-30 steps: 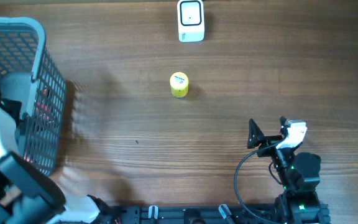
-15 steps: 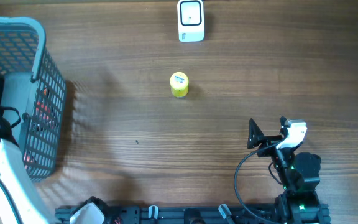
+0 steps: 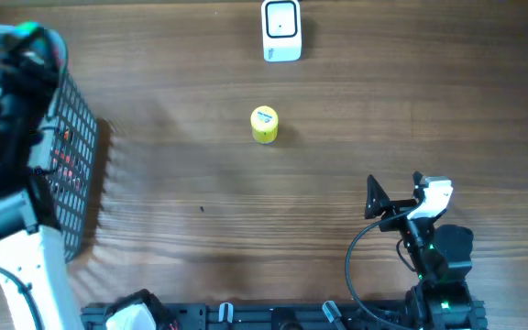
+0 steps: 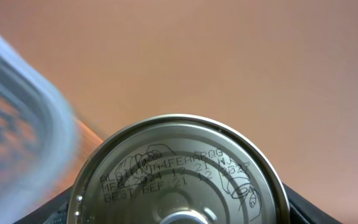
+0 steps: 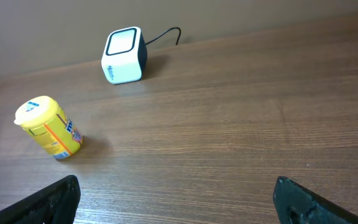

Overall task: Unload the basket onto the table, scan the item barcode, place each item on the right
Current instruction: 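Lift the tin can out and place it beside the yellow bottle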

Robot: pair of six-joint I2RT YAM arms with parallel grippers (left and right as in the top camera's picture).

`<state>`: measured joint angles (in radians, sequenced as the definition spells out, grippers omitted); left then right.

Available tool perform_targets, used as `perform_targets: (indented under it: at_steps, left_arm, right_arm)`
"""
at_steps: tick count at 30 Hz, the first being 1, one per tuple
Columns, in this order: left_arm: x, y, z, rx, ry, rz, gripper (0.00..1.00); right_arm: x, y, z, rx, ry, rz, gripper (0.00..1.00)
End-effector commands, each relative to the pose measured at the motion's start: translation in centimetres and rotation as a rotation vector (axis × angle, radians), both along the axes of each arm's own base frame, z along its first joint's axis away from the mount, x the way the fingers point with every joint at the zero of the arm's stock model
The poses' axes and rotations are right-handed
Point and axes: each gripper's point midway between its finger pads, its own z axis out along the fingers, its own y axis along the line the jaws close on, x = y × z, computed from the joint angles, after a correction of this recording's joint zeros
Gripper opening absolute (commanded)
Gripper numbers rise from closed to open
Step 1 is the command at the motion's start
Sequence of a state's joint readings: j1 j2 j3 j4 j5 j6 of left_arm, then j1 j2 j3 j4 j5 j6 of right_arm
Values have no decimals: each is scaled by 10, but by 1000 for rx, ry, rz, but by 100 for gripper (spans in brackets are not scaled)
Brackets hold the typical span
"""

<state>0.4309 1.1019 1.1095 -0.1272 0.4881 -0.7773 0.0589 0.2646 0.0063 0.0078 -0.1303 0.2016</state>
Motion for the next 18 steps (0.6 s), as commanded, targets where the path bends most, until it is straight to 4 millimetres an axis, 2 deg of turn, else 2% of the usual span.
perform_targets:
  at_steps: [1, 3, 6, 9, 10, 12, 18]
  left_arm:
    - [15, -48, -3, 18, 5, -109, 62]
    - [26, -76, -18, 39, 48, -157, 62]
    - [40, -113, -52, 117, 139, -209, 62]
    - [49, -140, -98, 208, 273, -231, 62]
    - [50, -151, -119, 250, 332, -244, 62]
    - [51, -164, -149, 317, 417, -264, 62]
    - [42, -185, -233, 449, 664, -304, 63]
  right_arm:
    - [1, -1, 1, 7, -5, -8, 100]
    - [1, -1, 2, 7, -6, -8, 100]
    - [1, -1, 2, 7, -7, -8, 100]
    - [1, -1, 2, 7, -9, -8, 100]
    - [1, -1, 3, 7, -10, -8, 100]
    - [1, -1, 3, 8, -11, -7, 100]
    - [1, -1, 3, 8, -14, -8, 100]
